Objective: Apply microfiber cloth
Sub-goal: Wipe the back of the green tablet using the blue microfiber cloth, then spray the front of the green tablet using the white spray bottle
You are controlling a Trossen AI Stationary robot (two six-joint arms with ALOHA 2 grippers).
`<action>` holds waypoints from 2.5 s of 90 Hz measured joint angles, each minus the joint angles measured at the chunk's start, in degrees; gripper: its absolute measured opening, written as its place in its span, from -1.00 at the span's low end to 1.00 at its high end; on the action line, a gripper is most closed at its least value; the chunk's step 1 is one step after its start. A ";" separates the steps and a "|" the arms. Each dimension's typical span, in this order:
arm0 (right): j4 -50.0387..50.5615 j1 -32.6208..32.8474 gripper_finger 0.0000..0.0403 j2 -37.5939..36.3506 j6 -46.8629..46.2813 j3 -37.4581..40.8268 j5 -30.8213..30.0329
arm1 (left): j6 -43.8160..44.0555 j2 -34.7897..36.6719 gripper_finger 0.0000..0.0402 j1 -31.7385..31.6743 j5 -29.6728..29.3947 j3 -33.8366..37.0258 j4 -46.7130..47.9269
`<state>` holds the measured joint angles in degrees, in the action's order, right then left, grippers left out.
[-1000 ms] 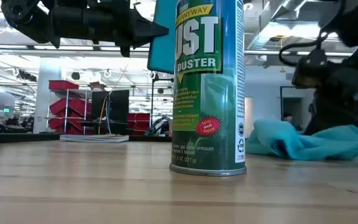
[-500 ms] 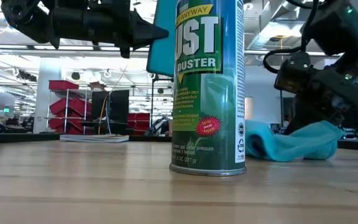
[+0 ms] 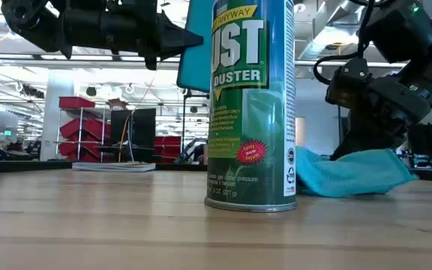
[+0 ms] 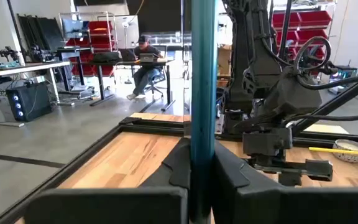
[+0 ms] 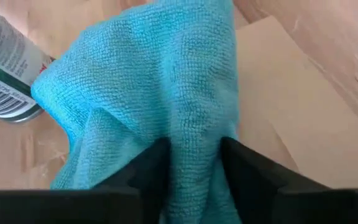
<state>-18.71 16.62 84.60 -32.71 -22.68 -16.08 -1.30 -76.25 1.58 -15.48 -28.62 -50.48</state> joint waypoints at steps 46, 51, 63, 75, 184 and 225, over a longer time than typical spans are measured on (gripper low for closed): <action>-0.03 -0.66 0.28 0.00 -0.23 -0.46 -0.26 | 0.00 0.00 -0.99 0.00 0.02 0.00 0.02; 0.07 -0.66 0.28 0.00 0.29 -1.03 -0.26 | 0.00 0.00 -0.99 0.00 0.02 0.00 0.02; 0.73 -0.66 0.28 -1.01 2.83 -2.52 -0.35 | -0.09 0.00 -0.99 0.00 0.02 0.00 0.11; 2.90 -0.66 0.28 -4.54 4.57 -2.99 -0.96 | -0.41 -0.01 -0.99 0.00 0.02 0.00 0.13; 16.36 5.14 -1.00 -33.34 16.29 -3.04 -9.43 | -8.93 3.40 -0.99 3.11 0.04 0.00 2.09; 16.00 5.11 -1.00 -34.05 14.12 -3.04 -9.30 | -20.92 4.83 -0.99 3.58 -6.10 -0.02 9.35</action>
<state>-2.70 21.74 50.54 -18.59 -25.71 -25.39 -22.23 -71.42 5.17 -21.58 -28.64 -41.12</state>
